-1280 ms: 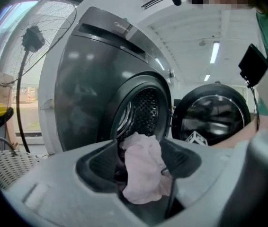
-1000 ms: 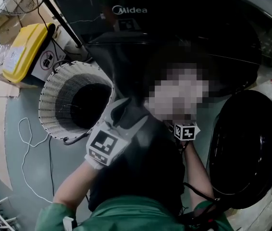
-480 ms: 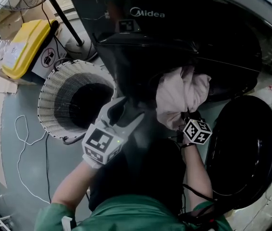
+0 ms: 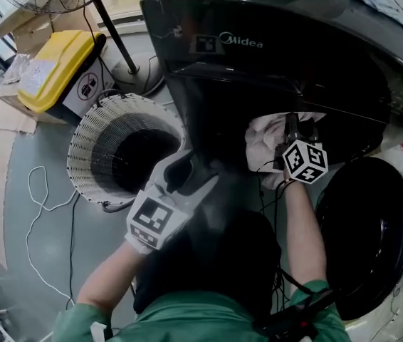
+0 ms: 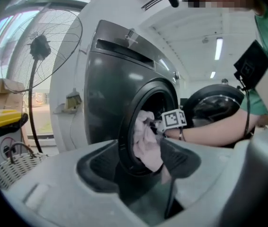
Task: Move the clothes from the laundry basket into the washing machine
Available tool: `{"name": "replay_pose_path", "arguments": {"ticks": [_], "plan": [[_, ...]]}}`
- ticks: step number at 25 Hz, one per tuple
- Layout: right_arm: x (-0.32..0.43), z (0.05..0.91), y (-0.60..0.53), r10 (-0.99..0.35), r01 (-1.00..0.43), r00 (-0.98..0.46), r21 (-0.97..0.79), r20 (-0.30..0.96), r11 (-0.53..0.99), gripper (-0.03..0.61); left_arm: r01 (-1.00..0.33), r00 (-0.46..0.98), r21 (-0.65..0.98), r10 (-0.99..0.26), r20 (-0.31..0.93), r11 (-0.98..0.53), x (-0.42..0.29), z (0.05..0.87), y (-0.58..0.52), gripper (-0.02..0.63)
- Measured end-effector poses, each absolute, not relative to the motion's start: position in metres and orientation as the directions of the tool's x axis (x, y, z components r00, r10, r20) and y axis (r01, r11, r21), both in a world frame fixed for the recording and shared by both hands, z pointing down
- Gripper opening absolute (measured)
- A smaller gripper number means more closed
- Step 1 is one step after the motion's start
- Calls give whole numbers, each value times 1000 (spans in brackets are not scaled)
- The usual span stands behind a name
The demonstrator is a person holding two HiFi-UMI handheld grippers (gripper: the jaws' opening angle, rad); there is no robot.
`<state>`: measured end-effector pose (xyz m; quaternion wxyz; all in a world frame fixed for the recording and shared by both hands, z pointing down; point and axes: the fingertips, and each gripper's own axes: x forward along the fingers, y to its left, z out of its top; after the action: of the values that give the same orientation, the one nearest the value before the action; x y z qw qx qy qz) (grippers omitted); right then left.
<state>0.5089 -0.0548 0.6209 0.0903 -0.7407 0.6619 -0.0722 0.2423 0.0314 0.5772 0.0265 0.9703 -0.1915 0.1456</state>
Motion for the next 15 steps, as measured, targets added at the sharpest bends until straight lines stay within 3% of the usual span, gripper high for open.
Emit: {"name": "replay_pose_path", "arguments": {"ticks": [2,4,12,15], "plan": [[503,679,-73,-977,-975,57,-197,204,-98,175,-387,880,1,-368,301,-922,238,581,32,276],[493,719,-73,-941,-979,-4,-193,340,-65,242,-387,878,5,-367,306,-922,237,585,33,276],[487,681,-33,-972,-993,30,-104,232,-55,273,-359,893,3,-342,293,-933,252,589,33,276],[487,681,-4,-974,-991,45,-115,221,-72,316,-334,904,11,-317,287,-942,260,589,37,276]]}}
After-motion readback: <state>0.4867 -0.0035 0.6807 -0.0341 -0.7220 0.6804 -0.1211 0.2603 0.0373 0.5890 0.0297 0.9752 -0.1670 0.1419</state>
